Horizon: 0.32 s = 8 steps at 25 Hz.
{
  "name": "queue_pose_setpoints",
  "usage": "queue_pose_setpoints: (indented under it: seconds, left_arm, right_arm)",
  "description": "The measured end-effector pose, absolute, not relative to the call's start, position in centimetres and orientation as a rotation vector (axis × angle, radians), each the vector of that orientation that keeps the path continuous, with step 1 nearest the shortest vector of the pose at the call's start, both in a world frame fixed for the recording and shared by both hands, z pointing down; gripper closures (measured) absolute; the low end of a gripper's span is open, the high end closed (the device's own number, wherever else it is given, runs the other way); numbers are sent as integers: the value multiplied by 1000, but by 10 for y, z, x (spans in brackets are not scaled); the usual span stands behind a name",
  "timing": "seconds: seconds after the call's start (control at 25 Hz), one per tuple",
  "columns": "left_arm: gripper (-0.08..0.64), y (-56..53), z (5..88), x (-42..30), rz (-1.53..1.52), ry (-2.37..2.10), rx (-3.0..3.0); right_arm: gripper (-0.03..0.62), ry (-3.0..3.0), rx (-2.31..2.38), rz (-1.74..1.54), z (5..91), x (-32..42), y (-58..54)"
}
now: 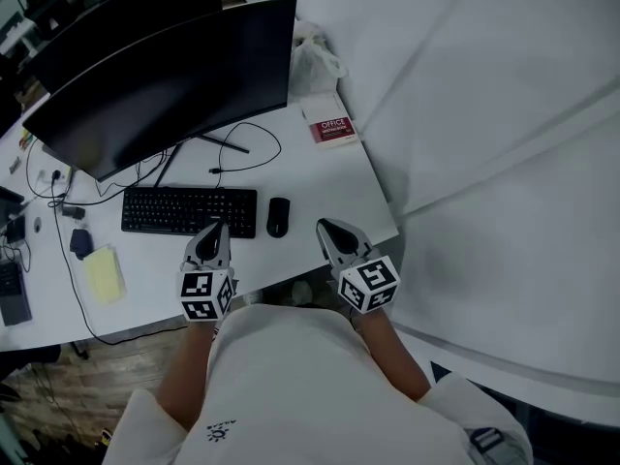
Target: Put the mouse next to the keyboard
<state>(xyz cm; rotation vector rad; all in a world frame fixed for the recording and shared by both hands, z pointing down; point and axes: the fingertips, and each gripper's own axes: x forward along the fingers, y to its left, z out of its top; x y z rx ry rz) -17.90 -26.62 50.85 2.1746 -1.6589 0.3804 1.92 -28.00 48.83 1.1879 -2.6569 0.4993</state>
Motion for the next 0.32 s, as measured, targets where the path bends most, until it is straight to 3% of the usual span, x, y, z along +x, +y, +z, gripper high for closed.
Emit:
queue_pose_setpoints:
  seconds: [0.32]
  left_arm:
    - [548, -267, 514, -176, 401, -1644, 2173]
  right_arm:
    - [574, -2643, 1190, 501, 491, 19, -277]
